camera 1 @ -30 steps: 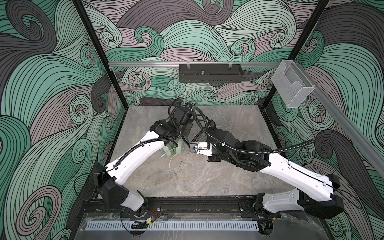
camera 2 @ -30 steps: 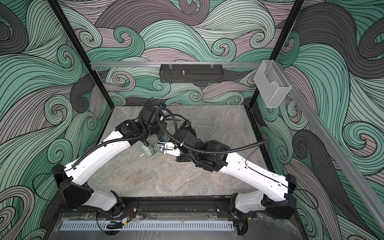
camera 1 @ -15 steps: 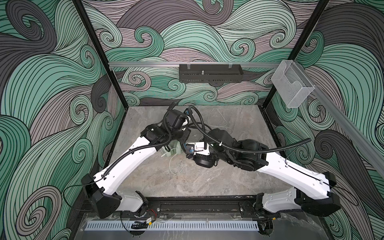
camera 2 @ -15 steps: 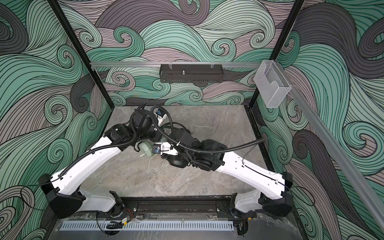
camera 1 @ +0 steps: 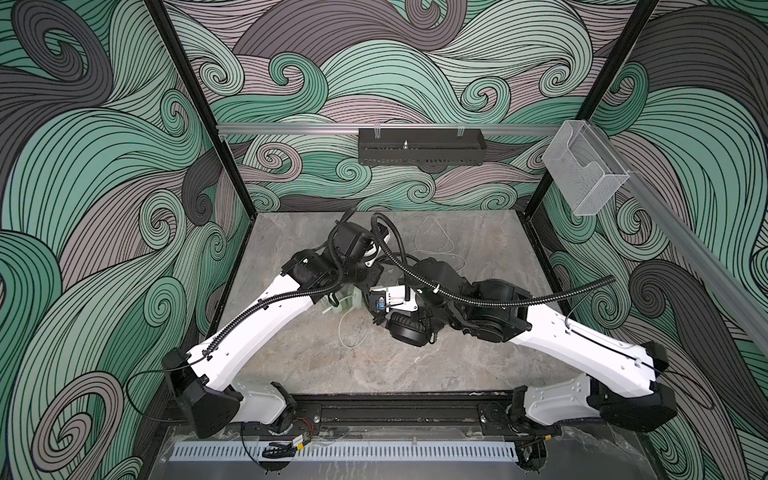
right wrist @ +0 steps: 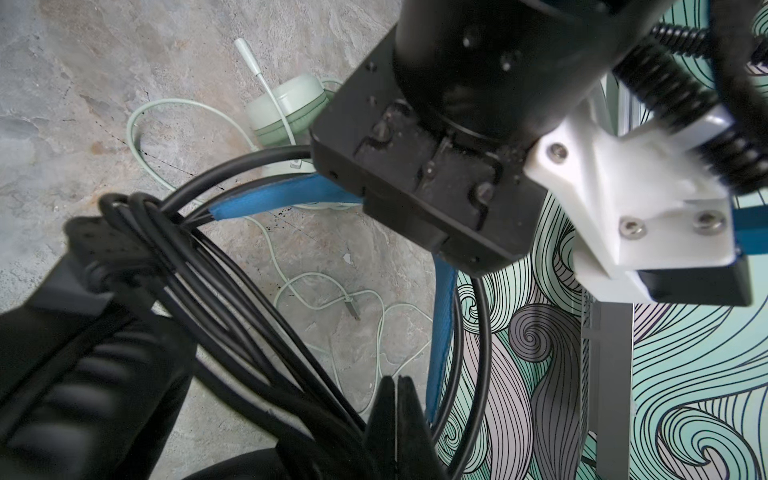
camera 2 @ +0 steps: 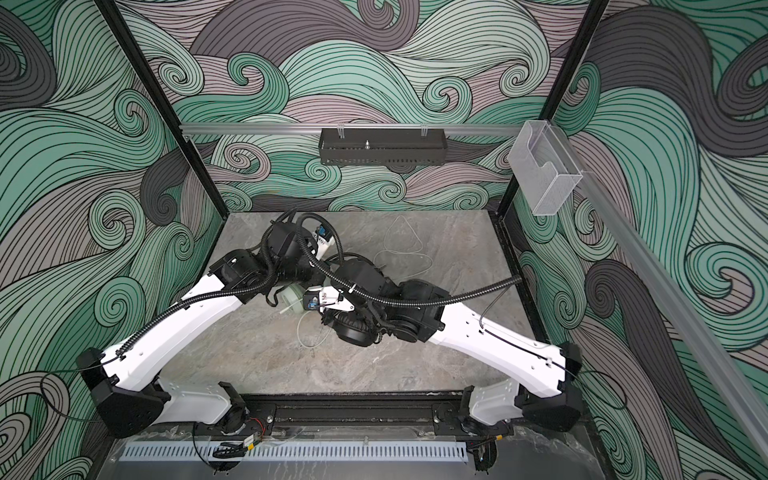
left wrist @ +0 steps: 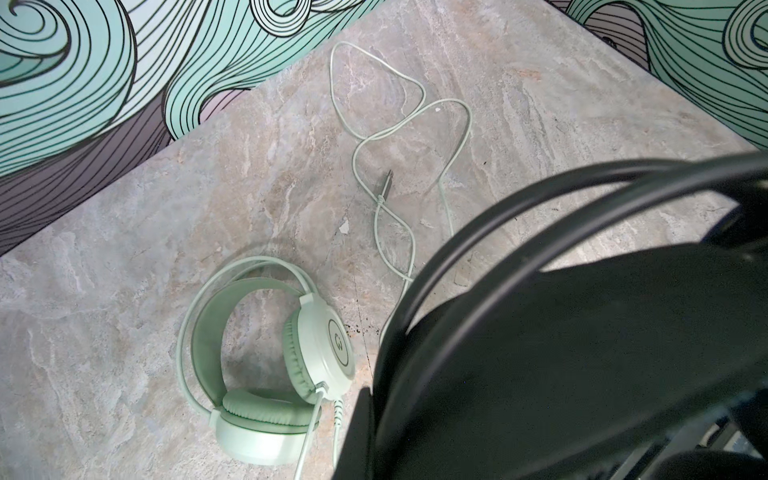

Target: Wrap the headphones

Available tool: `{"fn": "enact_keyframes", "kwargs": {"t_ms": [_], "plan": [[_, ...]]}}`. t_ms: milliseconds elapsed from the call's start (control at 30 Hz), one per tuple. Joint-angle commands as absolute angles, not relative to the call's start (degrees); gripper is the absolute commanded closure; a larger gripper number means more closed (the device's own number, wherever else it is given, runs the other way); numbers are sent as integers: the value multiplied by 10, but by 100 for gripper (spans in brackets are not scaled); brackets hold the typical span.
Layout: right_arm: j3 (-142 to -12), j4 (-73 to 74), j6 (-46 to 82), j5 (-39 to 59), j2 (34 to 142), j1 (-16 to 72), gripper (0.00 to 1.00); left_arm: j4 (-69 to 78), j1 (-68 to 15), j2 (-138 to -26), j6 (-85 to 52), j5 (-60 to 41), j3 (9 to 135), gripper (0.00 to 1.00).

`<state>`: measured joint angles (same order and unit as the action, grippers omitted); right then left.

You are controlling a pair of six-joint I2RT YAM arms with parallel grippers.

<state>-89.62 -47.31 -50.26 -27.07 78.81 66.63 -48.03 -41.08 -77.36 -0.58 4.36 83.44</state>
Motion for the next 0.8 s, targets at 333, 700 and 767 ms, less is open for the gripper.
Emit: {"fn": "enact_keyframes", "kwargs": {"t_ms": [333, 700, 767], "plan": [[-843, -457, -474, -270, 728, 631, 100, -528, -416, -751, 1, -30, 852, 100], [-808, -456, -515, -302, 714, 627, 98, -579, -416, -782, 13, -39, 887, 100], [-814, -450, -532, -327, 721, 631, 99, -581, -417, -786, 11, -40, 889, 100]]}}
